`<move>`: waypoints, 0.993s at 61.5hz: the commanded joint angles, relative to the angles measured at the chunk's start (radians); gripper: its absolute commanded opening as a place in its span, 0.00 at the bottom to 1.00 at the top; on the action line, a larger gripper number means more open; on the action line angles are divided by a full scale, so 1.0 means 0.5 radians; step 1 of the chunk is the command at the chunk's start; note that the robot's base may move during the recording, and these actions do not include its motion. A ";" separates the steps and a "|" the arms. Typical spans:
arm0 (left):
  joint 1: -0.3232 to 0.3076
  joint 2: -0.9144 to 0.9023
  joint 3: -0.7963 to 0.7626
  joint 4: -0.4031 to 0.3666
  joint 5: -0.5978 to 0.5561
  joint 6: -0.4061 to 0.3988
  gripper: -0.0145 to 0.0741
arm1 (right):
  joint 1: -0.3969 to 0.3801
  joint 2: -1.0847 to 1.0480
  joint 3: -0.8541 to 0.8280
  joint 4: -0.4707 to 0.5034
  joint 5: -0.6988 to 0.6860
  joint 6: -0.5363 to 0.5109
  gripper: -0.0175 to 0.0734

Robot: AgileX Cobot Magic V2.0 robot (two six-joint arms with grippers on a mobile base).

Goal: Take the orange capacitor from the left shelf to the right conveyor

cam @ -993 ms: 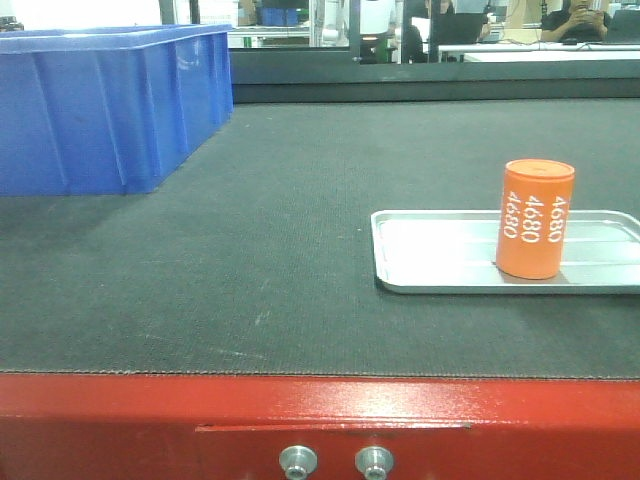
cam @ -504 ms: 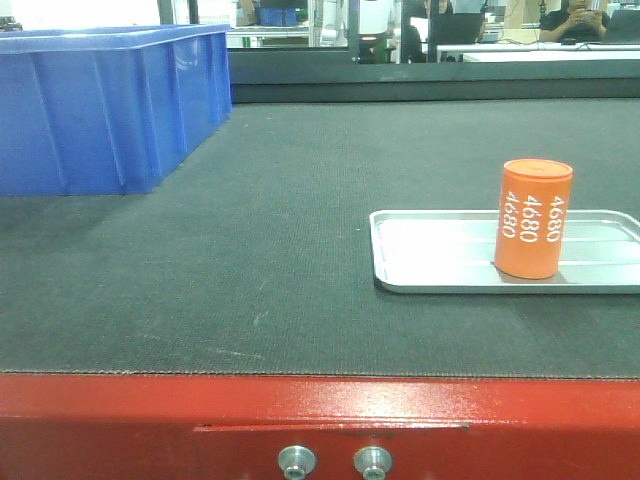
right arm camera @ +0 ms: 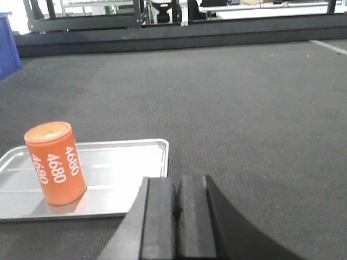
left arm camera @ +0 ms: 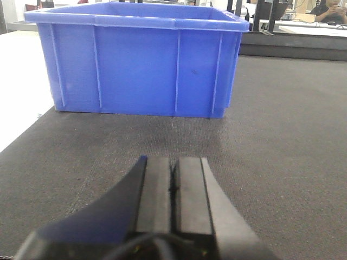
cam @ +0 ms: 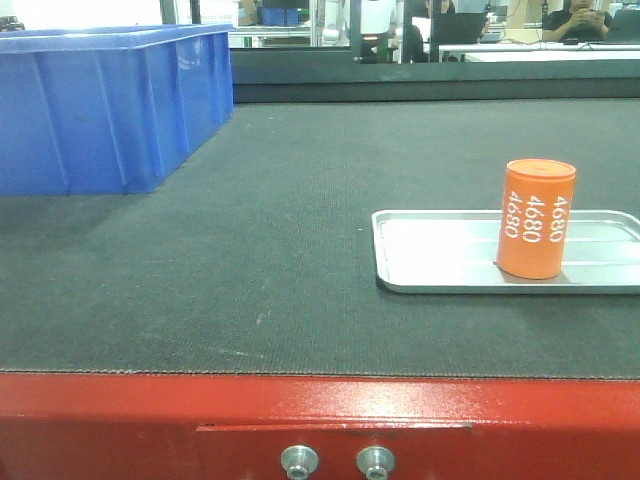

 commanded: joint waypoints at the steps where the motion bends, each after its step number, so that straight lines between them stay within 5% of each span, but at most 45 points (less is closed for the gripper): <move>1: -0.014 -0.024 -0.009 -0.004 -0.179 -0.003 0.02 | -0.014 -0.029 -0.009 -0.009 -0.200 -0.017 0.25; 61: -0.014 -0.024 -0.009 -0.004 -0.179 -0.003 0.02 | -0.014 -0.029 -0.009 -0.009 -0.200 -0.017 0.25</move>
